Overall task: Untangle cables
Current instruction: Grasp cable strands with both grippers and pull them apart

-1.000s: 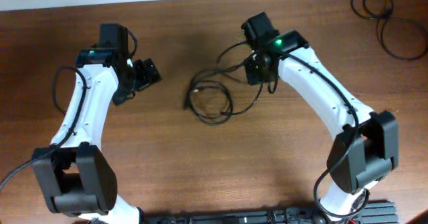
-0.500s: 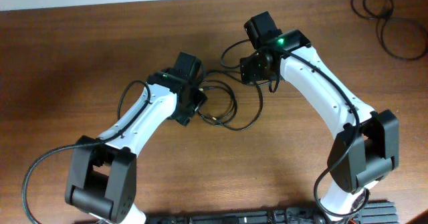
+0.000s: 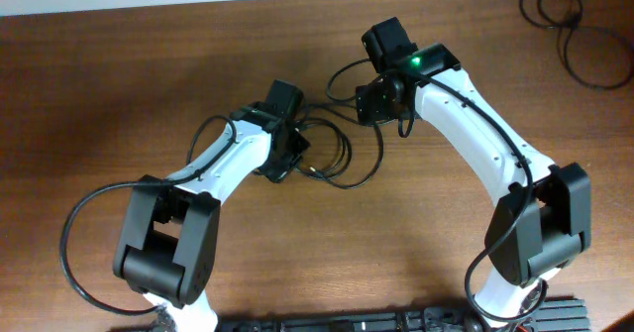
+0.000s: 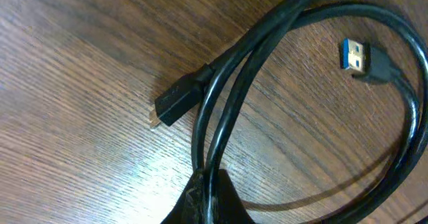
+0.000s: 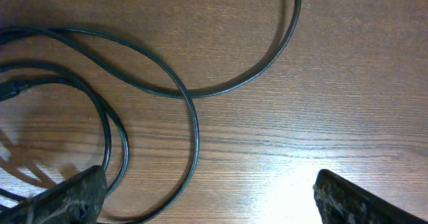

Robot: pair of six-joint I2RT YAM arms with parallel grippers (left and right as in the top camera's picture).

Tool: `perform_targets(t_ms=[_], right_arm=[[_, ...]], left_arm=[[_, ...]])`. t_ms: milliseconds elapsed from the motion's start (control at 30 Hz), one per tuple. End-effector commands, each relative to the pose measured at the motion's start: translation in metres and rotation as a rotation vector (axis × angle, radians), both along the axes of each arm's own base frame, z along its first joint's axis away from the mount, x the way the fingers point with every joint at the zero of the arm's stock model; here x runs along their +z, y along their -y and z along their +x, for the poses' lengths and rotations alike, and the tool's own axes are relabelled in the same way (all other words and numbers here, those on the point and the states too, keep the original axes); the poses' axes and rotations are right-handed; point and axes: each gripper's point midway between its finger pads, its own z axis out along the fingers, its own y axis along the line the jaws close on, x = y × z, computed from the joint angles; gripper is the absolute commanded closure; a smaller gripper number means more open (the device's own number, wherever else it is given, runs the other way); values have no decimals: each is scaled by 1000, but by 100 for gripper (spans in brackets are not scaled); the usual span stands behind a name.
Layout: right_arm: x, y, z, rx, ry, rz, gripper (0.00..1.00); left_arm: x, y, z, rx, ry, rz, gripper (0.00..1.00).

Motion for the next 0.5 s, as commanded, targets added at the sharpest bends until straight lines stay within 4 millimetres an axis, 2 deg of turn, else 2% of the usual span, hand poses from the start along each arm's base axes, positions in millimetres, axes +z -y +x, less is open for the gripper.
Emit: perform_targets(t_ms=[0, 33, 100, 167, 200, 233, 300, 333, 400, 467], right_arm=[[1, -2, 2, 4, 13, 1, 2], [1, -5, 3, 9, 16, 20, 2], [-2, -32, 3, 51, -6, 157, 2], [-4, -70, -2, 118, -65, 355, 2], [-7, -78, -5, 132, -89, 397, 2], [-12, -87, -11, 150, -126, 455, 1], [-20, -89, -19, 153, -154, 468, 1], [-19, -92, -20, 160, -160, 478, 1], [-19, -93, -20, 166, -156, 478, 1], [-11, -109, -29, 270, -177, 562, 1]], left_arm=[[44, -21, 18, -202, 83, 20, 100], [71, -30, 25, -278, 146, 29, 100], [131, -39, 32, -343, 317, 29, 100], [172, -45, 28, -325, 430, 17, 100], [184, -47, 27, -299, 461, 8, 100], [193, -55, 28, -197, 470, -13, 100], [193, -74, 32, 51, 427, -79, 100], [193, -78, 33, 137, 413, -104, 100], [186, -94, 27, 416, 348, -108, 100], [182, -97, 21, 635, 288, -164, 98]])
